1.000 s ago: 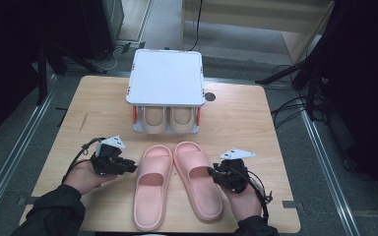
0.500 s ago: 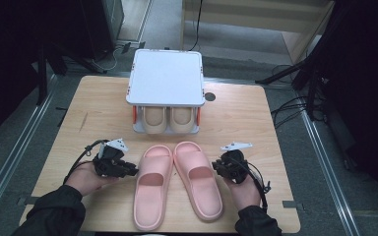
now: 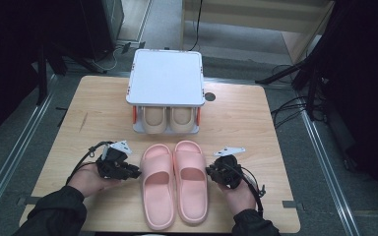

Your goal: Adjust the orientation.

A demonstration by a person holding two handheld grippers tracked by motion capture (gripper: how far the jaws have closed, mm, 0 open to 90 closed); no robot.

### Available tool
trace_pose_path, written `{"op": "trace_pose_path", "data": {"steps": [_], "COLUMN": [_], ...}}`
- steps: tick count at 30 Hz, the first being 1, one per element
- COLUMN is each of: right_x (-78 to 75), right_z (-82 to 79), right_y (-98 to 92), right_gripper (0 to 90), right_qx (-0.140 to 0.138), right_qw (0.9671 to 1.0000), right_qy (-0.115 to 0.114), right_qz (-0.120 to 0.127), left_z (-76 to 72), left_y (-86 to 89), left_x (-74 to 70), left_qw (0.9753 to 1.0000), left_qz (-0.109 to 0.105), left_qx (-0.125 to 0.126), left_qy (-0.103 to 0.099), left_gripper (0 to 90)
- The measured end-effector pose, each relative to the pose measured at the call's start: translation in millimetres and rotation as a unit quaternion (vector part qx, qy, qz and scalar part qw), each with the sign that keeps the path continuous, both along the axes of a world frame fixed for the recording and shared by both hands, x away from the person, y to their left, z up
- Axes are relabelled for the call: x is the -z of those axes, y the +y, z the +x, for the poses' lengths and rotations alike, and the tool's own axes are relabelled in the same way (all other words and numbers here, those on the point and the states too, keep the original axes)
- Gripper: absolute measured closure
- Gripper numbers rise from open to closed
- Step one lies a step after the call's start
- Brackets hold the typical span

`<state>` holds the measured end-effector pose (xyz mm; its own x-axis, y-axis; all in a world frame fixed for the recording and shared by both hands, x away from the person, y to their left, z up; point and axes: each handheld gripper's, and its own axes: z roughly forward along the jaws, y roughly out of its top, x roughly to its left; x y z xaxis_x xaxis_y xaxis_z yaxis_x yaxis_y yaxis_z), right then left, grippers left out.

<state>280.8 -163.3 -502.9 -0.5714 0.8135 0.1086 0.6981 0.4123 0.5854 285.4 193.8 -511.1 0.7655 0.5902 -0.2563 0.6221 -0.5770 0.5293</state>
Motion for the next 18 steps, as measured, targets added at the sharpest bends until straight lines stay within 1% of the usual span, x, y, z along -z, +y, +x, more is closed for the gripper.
{"op": "trace_pose_path", "data": {"steps": [3, 4, 5, 6, 7, 8, 9, 10, 11, 12, 13, 14, 15, 16, 18], "right_x": [0.6, 1.7, 1.7, 2.3, 2.3, 2.3, 1.4, -2.4, -2.4, -9.5, -9.5, -12.9, -19.5, -22.4, -27.2], "right_z": [0.0, -0.1, -0.1, 0.2, 0.6, 0.6, 0.8, -0.5, -0.5, -3.6, -3.6, -5.6, -10.7, -13.7, -20.2], "right_y": [-0.1, -1.0, -1.0, -3.2, -4.2, -4.2, -5.0, -5.9, -5.9, -7.1, -7.1, -7.5, -8.2, -7.7, -5.3], "right_gripper": [79.6, 80.2, 80.2, 77.8, 76.7, 76.7, 75.9, 75.6, 75.6, 75.0, 75.0, 74.5, 72.9, 71.5, 68.8], "right_qx": [0.001, 0.007, 0.007, 0.013, 0.013, 0.013, 0.013, 0.013, 0.013, 0.008, 0.008, 0.007, 0.002, -0.002, -0.009], "right_qw": [1.0, 0.9998, 0.9998, 0.9994, 0.9993, 0.9993, 0.9994, 0.999, 0.999, 0.998, 0.998, 0.9973, 0.9956, 0.9947, 0.9933], "right_qy": [0.002, 0.007, 0.007, 0.01, 0.01, 0.01, 0.006, -0.01, -0.01, -0.033, -0.033, -0.041, -0.051, -0.057, -0.064], "right_qz": [0.006, 0.018, 0.018, 0.03, 0.032, 0.032, 0.033, 0.041, 0.041, 0.053, 0.053, 0.061, 0.079, 0.086, 0.095], "left_z": [0.2, 0.6, 0.8, 1.8, 2.3, 2.3, 3.3, 5.4, 5.4, 6.6, 6.6, 7.1, 7.6, 7.8, 9.2], "left_y": [-0.1, 0.3, 0.6, 1.9, 3.1, 3.1, 4.9, 9.5, 9.5, 13.7, 13.7, 15.7, 19.4, 21.0, 22.9], "left_x": [0.0, 0.1, 0.3, -0.2, -1.3, -1.3, -3.5, -8.1, -8.1, -12.5, -12.5, -14.7, -18.7, -20.3, -22.6], "left_qw": [1.0, 1.0, 1.0, 1.0, 0.9999, 0.9999, 0.9997, 0.999, 0.999, 0.9981, 0.9981, 0.9977, 0.9965, 0.996, 0.9949], "left_qz": [0.0, -0.001, -0.004, -0.007, -0.013, -0.013, -0.021, -0.036, -0.036, -0.047, -0.047, -0.051, -0.061, -0.064, -0.068], "left_qx": [0.001, 0.002, 0.0, -0.001, -0.006, -0.006, -0.011, -0.023, -0.023, -0.034, -0.034, -0.039, -0.049, -0.054, -0.066], "left_qy": [0.001, 0.003, 0.005, 0.004, 0.001, 0.001, -0.002, -0.011, -0.011, -0.018, -0.018, -0.023, -0.029, -0.031, -0.032], "left_gripper": [72.8, 72.8, 72.8, 72.3, 71.8, 71.5, 71.5, 70.8, 70.4, 69.9, 69.6, 69.6, 66.7, 64.9, 57.7]}}
